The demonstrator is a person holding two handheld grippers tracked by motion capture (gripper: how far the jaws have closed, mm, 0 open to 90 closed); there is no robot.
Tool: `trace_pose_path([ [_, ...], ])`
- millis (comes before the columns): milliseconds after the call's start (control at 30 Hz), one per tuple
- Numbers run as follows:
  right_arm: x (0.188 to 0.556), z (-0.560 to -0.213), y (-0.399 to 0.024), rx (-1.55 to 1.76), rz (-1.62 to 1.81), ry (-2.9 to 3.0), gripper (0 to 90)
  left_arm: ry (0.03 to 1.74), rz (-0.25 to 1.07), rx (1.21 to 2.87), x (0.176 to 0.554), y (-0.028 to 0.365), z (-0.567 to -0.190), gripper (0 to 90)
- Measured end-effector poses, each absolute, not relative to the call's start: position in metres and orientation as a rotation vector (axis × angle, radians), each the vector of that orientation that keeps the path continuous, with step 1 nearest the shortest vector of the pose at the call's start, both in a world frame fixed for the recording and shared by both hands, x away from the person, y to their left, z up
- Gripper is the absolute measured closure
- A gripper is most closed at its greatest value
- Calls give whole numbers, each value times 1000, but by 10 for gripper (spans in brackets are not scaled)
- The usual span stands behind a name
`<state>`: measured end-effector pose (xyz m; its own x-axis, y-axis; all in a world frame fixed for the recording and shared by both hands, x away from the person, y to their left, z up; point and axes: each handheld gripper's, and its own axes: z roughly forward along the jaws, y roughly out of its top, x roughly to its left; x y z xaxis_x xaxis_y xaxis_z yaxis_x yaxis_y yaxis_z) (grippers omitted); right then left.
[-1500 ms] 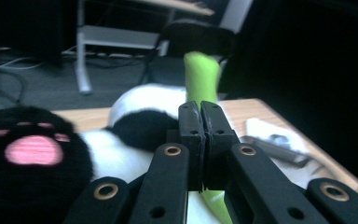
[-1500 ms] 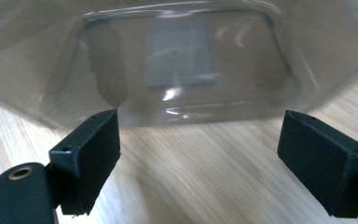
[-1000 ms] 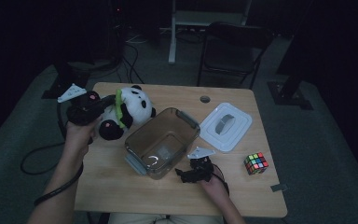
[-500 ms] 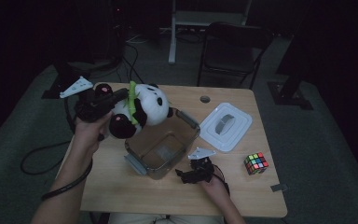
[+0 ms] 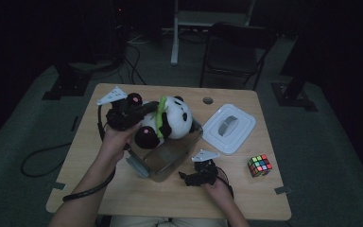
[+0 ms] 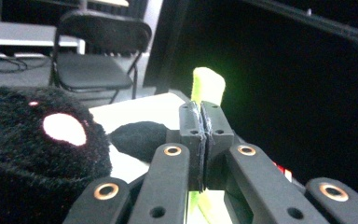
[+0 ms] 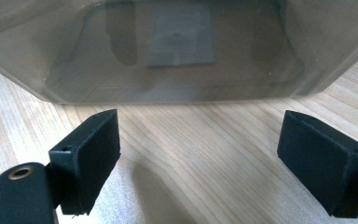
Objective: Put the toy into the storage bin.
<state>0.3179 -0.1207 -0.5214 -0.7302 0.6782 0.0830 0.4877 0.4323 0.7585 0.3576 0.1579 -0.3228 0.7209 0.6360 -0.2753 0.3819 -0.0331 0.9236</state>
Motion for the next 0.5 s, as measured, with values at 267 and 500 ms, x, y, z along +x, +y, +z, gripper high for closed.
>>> trace_pose_path([
  [267,318,-522,-122,1013,1187,2456,128,832,179,1714,350,151,-347,894],
  [500,317,-522,-121,1008,1182,2457,128,767,124,1772,342,155,-349,710],
])
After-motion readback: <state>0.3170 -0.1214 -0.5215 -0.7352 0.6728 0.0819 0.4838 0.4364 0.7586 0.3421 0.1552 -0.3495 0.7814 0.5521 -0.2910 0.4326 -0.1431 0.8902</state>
